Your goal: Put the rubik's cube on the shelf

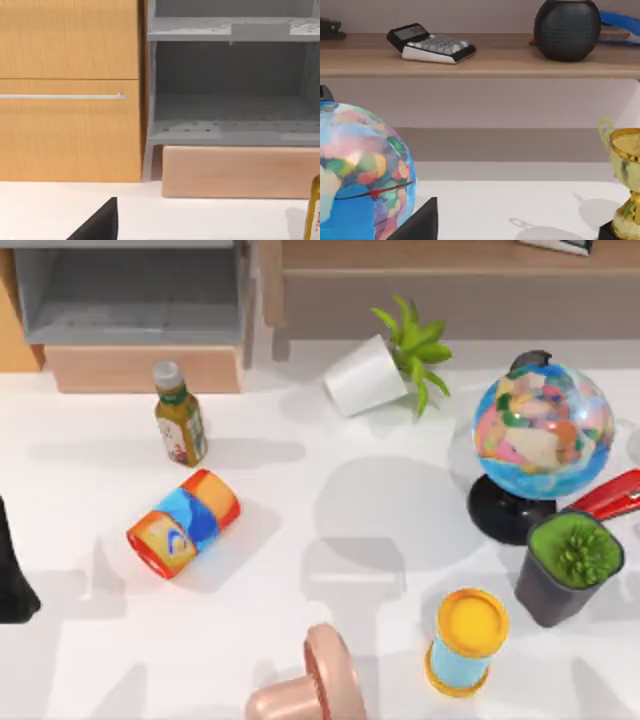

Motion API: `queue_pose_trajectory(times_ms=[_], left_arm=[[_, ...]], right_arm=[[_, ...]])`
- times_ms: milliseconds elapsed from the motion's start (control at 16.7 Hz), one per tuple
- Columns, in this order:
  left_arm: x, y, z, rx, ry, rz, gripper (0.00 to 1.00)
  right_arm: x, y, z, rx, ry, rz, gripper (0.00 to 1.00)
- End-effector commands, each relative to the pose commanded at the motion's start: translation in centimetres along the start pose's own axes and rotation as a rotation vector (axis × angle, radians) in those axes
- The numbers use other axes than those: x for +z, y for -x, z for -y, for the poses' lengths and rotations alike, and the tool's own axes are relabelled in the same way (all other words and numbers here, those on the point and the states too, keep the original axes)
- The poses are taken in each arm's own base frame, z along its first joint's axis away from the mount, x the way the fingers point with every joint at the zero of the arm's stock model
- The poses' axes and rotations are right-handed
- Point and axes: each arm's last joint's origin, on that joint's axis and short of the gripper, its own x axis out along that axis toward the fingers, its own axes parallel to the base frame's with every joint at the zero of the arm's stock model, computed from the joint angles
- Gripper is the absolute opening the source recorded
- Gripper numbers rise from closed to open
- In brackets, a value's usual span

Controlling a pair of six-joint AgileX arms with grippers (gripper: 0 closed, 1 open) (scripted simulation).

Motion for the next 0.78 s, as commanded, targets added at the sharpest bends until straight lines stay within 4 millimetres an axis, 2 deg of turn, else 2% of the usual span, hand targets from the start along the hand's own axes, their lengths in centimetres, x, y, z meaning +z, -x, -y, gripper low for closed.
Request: queue_pose_trajectory(times_ms=[240, 480, 660, 780], left_arm=[[0.4, -0.1, 0.0, -0.001, -0.02, 0.0, 1.0], [2.7, -1.0, -0.3, -0.005, -0.137, 0.0, 1.0], [5.3, -3.0, -0.8, -0.008, -0.281, 0.002, 1.0], [7.0, -5.0, -1.4, -0.011, -0.397, 0.003, 1.0]], right_arm=[[0.0, 0.0, 0.0, 0.0, 0.0, 0.0, 1.0], [0.0, 0.0, 0.0, 0.0, 0.0, 0.0, 1.0], [0.0, 0.0, 0.0, 0.0, 0.0, 0.0, 1.0], [0.0, 0.0, 0.0, 0.0, 0.0, 0.0, 1.0]])
